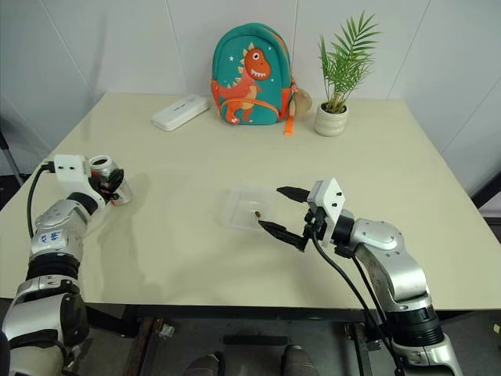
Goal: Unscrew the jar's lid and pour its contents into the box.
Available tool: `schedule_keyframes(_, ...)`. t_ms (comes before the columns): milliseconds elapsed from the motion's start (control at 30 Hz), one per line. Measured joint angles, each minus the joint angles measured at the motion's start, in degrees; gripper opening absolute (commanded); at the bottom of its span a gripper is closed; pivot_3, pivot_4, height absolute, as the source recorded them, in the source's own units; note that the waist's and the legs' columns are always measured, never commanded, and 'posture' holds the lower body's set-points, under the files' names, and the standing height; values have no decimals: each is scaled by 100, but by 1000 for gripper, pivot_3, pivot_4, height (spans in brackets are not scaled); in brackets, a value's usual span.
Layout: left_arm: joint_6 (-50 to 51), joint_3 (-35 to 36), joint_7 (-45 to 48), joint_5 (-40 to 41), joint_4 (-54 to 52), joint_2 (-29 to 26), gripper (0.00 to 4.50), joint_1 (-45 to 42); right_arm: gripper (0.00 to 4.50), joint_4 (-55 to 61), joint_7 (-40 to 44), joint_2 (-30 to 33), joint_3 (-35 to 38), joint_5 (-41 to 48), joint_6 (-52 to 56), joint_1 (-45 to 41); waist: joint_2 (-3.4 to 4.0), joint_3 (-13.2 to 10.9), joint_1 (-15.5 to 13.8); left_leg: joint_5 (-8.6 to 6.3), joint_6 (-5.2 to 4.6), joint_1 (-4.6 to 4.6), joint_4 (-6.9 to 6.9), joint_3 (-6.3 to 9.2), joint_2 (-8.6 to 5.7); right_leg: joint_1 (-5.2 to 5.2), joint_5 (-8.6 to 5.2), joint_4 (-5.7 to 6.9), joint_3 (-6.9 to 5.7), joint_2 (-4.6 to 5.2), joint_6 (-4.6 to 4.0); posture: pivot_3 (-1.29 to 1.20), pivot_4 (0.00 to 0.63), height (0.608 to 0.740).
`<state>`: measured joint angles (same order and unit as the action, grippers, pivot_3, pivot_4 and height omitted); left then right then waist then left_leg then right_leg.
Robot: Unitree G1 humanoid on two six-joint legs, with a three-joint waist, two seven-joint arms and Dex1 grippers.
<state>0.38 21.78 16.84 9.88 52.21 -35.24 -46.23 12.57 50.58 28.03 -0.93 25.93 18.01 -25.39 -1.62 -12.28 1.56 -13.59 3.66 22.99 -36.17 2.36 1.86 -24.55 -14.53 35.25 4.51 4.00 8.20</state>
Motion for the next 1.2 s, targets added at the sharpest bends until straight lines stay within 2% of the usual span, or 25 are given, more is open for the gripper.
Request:
schedule_keyframes(167,-209,46,76,116,-6,9,2066,162,4483,3,47,-33,-2,61,-5,-124,0,1,4,1,2,-4,2,0,0,0,0,5,0,0,-1,0,150,740)
schedule_keyframes(200,-213,49,100,129,-29,19,2777,183,4500,3,58,-34,-4,64,-5,-125,0,1,4,2,3,-4,2,0,0,0,1,5,0,0,-1,0,150,740)
schedule_keyframes(367,-108,-58,42,101,-66,49,4315,424,4500,5,100,-36,-13,71,-1,-128,-1,1,28,3,5,-6,2,0,1,-1,2,7,0,-1,-4,0,150,740)
schedule_keyframes(400,-63,-70,11,96,-87,49,4471,459,4500,6,101,-35,-13,73,3,-128,-1,0,26,3,5,-6,3,0,1,-1,2,7,0,-1,-4,0,150,740)
schedule_keyframes(500,64,-114,-52,72,-383,29,4471,619,4500,29,102,-36,-14,105,58,-129,-1,1,19,3,5,-5,3,0,1,-1,2,6,0,-1,-4,0,150,740)
schedule_keyframes(733,758,-156,25,83,-2056,-80,4471,1650,4500,112,72,-37,-27,178,214,-120,-1,1,29,3,5,-8,10,0,3,-1,-1,6,1,-1,-9,0,150,740)
schedule_keyframes(933,1318,-134,-218,47,-2801,-158,4471,2238,4500,203,44,-36,-33,229,233,-39,-4,2,18,4,7,-14,8,0,3,2,-1,7,1,0,-15,0,150,740)
schedule_keyframes(1067,1397,-32,-359,-204,-3361,-448,4471,2824,4500,204,114,37,-31,238,226,93,-5,3,52,4,7,-17,18,-1,5,0,-5,4,0,0,-22,0,150,740)
schedule_keyframes(1200,1590,103,-16,-154,-4279,-735,4471,3500,4500,182,324,166,1,262,154,100,-5,3,51,2,10,-19,21,-5,6,1,-14,-2,-1,2,-40,0,150,740)
